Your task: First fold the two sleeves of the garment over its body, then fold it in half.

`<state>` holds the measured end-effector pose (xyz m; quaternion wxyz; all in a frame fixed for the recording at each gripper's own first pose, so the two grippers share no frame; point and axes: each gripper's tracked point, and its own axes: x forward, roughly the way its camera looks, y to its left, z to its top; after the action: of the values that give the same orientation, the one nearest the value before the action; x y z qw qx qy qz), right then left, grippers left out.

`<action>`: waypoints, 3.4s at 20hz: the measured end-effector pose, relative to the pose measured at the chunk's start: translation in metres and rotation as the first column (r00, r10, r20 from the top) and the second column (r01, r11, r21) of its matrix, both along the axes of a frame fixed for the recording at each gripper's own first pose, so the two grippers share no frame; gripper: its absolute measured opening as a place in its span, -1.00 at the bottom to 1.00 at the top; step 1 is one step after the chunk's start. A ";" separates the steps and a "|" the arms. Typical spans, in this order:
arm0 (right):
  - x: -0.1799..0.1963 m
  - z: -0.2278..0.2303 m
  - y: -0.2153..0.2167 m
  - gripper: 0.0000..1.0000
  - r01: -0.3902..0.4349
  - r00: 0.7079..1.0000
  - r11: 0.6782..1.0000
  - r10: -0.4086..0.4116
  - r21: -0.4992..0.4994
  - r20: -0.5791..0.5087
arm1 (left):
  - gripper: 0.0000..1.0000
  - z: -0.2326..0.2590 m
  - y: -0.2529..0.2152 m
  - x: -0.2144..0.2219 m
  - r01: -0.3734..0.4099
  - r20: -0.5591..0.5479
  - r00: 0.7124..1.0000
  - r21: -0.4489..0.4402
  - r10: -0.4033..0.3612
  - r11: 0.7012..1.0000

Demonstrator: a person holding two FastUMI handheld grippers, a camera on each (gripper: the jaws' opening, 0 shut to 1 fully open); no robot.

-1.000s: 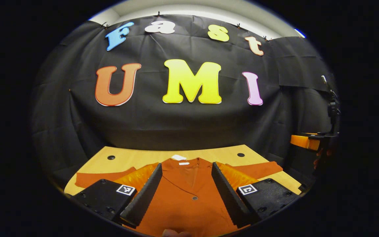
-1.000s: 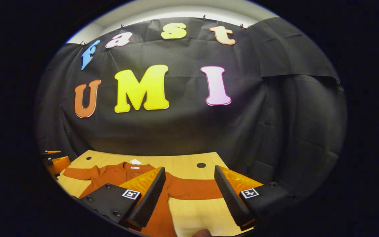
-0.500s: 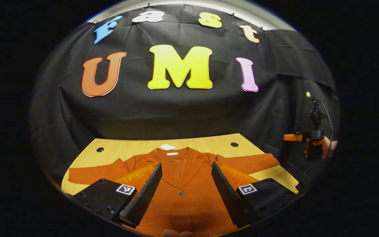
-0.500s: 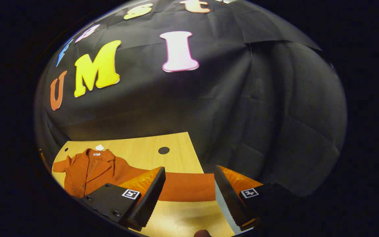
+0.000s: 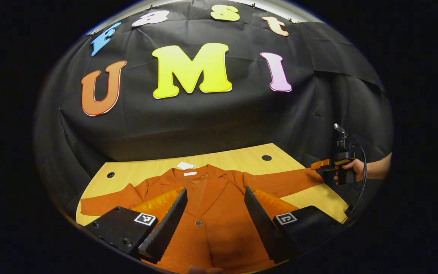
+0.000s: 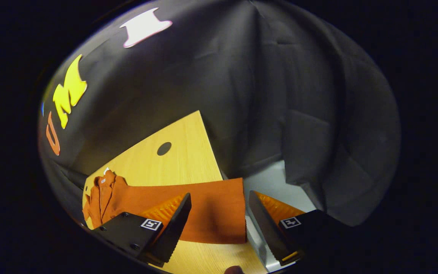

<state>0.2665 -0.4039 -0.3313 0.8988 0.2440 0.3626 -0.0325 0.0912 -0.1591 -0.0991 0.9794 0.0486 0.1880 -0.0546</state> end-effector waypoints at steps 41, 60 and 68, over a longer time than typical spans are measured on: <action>0.014 0.285 0.269 -0.92 -0.072 0.983 0.994 0.057 0.080 0.175 | 0.96 0.008 0.216 -0.054 -0.193 0.106 0.973 -0.108 0.205 0.975; 0.041 0.069 0.714 -0.91 -0.491 0.869 0.870 0.485 -0.047 -0.100 | 0.96 0.004 0.451 -0.188 -0.588 0.100 0.795 -0.120 0.599 0.800; 0.039 0.043 0.738 -0.53 -0.476 0.866 0.879 0.475 0.030 -0.156 | 0.96 0.003 0.472 -0.191 -0.620 0.100 0.773 -0.090 0.627 0.779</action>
<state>0.3059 0.3343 -0.2885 0.8485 0.1397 0.4817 0.1687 -0.0996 0.3134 -0.0956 0.9528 -0.0384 0.1308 0.2712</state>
